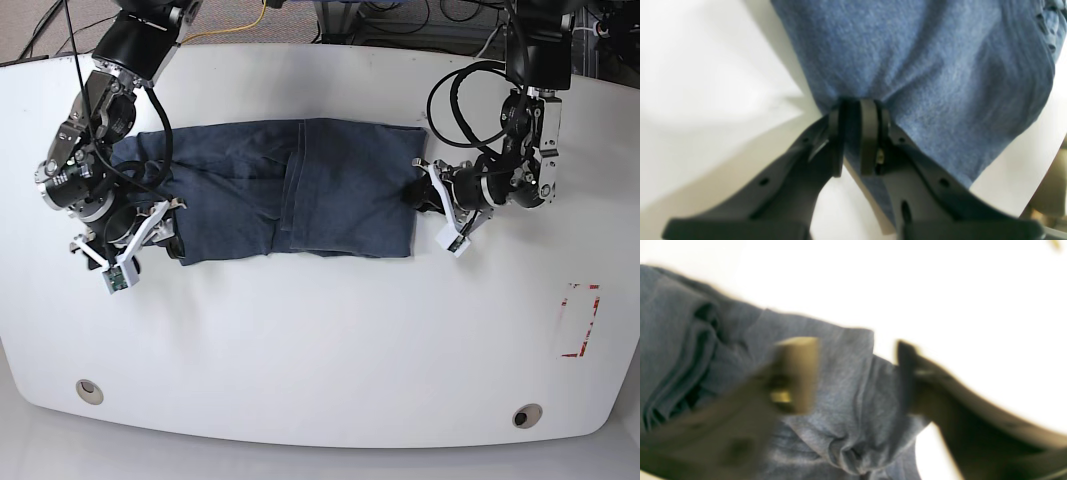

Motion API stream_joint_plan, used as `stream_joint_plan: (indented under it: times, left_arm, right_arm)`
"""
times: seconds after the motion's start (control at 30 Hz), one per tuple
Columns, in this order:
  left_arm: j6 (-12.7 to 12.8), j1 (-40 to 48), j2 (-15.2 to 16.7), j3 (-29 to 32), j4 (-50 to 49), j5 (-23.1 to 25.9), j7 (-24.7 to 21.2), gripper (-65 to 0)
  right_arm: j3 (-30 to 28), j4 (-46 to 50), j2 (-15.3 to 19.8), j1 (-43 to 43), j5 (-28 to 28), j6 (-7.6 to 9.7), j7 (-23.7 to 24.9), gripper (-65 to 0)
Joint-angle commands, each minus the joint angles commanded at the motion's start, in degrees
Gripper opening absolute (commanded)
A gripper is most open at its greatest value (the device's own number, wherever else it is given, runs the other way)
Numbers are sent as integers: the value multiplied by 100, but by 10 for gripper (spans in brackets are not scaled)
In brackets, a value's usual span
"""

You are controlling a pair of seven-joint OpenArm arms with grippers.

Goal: Layout the t-shirt on the table in an organized manner, then fold the t-shirt properly
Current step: 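Release the strip with the right gripper and regrasp its other end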

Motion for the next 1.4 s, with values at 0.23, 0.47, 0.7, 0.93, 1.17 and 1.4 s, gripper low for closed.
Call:
stream_joint_plan:
  times: [0.23,0.47,0.7,0.93,1.17,1.4]
  left_arm:
    - [0,0,-97,9,-9,0,0,-589]
    - [0,0,-255,0,-9,0,0,-587]
    - [0,-9,-404,0,-9,0,0,-587]
    - [0,-132,-475,-9,-18,0,-9,-587]
    - [0,-158,-589,0,-18,0,0,-587]
    - [0,-149,-589,0,-18,0,0,-587]
  right_arm:
    - [800,-923,281,114,343,0,-35,0]
    - [1178,-2514,905,88,1653,0,-105,0]
    - [1213,-3446,1204,70,2163,0,-53,-11]
    - [1213,-4000,1213,70,2127,0,-26,-11]
    - [1178,-4281,1187,-185,2154,0,202,-11]
    - [1064,-4255,853,-308,2154,0,185,-11]
